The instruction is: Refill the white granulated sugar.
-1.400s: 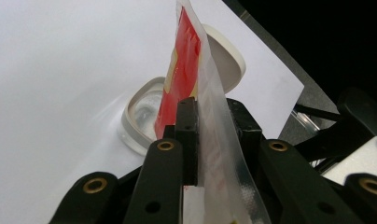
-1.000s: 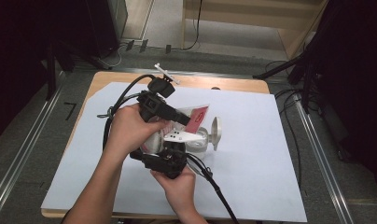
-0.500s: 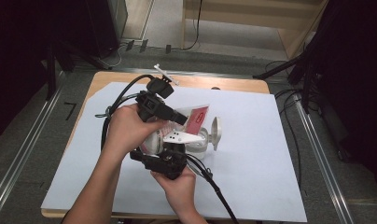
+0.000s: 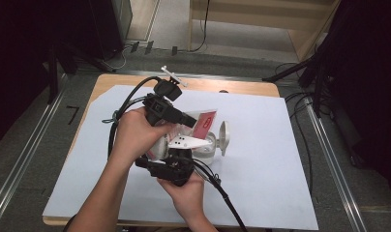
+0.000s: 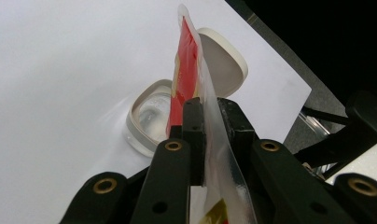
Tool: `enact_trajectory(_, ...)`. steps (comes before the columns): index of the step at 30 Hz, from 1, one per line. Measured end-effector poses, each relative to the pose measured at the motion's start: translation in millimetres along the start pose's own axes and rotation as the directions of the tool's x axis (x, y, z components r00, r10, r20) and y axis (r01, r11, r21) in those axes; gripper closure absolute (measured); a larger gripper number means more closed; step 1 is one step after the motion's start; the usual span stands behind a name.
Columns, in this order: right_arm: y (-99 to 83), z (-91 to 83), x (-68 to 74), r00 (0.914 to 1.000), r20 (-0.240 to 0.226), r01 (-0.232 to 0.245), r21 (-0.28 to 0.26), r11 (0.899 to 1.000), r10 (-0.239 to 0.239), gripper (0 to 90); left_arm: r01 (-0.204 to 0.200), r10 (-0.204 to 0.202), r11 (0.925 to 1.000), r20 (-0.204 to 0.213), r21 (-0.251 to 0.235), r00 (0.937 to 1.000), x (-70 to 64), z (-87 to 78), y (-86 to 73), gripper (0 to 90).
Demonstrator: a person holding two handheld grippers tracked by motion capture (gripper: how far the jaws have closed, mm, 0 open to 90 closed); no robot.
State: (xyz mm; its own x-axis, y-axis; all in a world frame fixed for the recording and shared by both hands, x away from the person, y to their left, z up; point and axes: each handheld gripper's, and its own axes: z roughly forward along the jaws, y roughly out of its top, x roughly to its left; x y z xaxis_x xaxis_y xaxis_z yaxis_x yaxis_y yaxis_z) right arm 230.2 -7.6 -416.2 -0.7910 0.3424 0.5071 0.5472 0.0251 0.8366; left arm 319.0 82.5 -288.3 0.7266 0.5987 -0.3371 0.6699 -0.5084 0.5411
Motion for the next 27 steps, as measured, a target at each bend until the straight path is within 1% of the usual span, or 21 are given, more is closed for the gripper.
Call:
enact_trajectory(7,0.5,0.1,0.1,1.0,0.002,-0.001,0.003,1.0,0.001,64.3,0.0,0.0,1.0,0.001,-0.003,1.0,0.4,0.1,-0.1,82.5)
enact_trajectory(10,1.3,0.5,0.2,0.9999,-0.005,-0.009,0.011,1.0,0.009,64.2,-0.004,0.004,1.0,-0.003,-0.002,1.0,1.7,-0.1,-0.2,82.4)
enact_trajectory(13,2.5,1.0,0.4,0.9998,-0.014,-0.017,0.024,1.0,0.018,63.9,0.006,-0.006,1.0,0.001,-0.005,1.0,3.1,-0.4,-0.4,82.4)
enact_trajectory(17,2.8,1.8,0.3,0.9999,-0.014,-0.004,0.03,1.0,0.005,62.1,0.007,-0.007,0.9999,0.001,-0.009,1.0,2.8,0.0,-0.4,82.5)
enact_trajectory(27,2.4,2.0,1.0,0.9999,-0.01,0.005,0.032,0.999,-0.005,60.8,-0.001,0.001,0.9999,-0.003,-0.011,1.0,1.6,0.2,-0.3,82.7)
